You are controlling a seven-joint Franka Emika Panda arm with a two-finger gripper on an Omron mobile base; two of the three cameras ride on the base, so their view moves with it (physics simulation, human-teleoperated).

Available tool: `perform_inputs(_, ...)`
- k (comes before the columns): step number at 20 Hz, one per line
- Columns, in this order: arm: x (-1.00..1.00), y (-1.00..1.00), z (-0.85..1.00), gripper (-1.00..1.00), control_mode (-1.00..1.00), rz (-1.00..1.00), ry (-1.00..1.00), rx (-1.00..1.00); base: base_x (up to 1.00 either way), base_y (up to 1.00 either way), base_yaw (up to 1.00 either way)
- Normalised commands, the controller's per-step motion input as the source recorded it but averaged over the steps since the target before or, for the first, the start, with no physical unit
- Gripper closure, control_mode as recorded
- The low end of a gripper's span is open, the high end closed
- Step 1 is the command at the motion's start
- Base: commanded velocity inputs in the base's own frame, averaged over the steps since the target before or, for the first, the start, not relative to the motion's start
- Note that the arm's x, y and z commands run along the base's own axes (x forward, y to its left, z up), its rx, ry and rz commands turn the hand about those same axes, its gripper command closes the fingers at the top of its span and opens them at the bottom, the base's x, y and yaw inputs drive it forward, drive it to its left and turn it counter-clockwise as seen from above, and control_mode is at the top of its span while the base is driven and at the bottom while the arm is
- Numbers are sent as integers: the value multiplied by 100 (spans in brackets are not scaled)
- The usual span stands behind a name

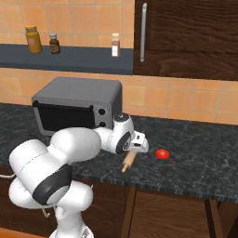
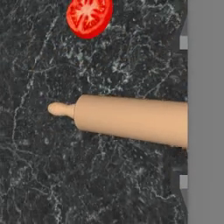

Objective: Pick the rolling pin from the drawer and place it on the counter.

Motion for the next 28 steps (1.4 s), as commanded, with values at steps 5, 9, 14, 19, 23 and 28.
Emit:
perform_inputs(5,-88,6,65,-100,-100,-14,-13,-1,0,0,0)
perform_inputs(9,-44,98,99,-100,-100,-10,-1,-7,0,0,0)
perform_inputs(14,-74,100,87,-100,-100,-7,-5,-4,0,0,0)
perform_inputs(19,-81,95,98,-100,-100,-4,-7,0,0,0,0)
perform_inputs(23,-53,74,99,-100,-100,0,-14,0,0,0,0)
perform_inputs(28,-64,12,99,-100,-100,0,-19,0,0,0,0)
